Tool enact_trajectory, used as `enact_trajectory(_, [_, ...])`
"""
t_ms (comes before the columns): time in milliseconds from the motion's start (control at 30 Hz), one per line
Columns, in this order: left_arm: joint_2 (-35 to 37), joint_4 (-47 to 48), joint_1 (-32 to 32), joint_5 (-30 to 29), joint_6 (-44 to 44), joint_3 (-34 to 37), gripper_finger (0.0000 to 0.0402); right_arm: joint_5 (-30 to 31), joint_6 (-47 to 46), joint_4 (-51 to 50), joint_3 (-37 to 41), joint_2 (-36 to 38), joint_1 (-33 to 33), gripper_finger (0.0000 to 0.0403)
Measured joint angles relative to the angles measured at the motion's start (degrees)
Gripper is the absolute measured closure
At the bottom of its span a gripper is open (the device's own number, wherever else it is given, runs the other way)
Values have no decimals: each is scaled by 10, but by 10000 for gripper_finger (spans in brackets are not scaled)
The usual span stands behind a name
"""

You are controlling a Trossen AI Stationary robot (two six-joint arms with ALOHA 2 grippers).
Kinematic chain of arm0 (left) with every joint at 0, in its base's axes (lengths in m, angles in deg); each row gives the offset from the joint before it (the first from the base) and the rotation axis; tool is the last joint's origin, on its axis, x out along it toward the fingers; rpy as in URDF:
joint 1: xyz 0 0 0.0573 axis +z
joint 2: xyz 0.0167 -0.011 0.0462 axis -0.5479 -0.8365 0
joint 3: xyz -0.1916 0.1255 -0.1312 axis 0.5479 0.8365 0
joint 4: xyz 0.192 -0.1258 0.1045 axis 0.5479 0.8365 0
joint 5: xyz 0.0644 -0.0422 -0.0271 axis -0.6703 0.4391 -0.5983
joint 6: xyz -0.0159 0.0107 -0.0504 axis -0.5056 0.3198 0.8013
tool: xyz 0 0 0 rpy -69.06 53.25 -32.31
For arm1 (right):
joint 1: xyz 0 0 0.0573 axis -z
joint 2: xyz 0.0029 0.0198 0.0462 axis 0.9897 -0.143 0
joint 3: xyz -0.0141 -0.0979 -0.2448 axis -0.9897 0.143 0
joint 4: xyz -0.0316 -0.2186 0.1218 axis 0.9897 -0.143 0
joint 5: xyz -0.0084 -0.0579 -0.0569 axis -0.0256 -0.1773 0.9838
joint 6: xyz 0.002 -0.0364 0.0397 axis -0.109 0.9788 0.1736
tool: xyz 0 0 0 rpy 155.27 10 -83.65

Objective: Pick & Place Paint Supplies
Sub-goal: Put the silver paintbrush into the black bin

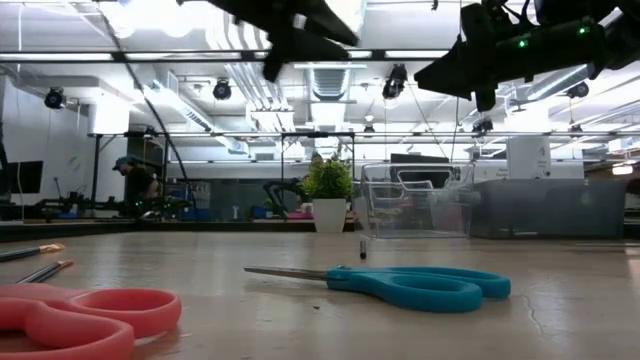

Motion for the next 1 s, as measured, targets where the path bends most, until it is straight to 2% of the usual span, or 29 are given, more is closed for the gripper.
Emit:
enact_trajectory(100, [74,-53,-7,-36,-4,80,280,0,0,0,0,0,0,296])
enact_trajectory(200, [148,-111,-12,-39,-29,164,280,0,0,0,0,0,0,296])
enact_trajectory(300, [217,-163,-14,-15,-72,249,280,0,0,0,0,0,0,296])
enact_trajectory(467, [337,-247,-16,73,-155,370,280,0,0,0,0,0,0,296])
enact_trajectory(633, [443,-256,-16,131,-165,465,280,0,0,0,0,0,0,296])
enact_trajectory(767, [511,-256,-15,126,-152,519,280,0,0,0,0,0,0,296])
enact_trajectory(1000, [597,-254,-15,123,-190,612,280,0,0,0,0,0,0,296])
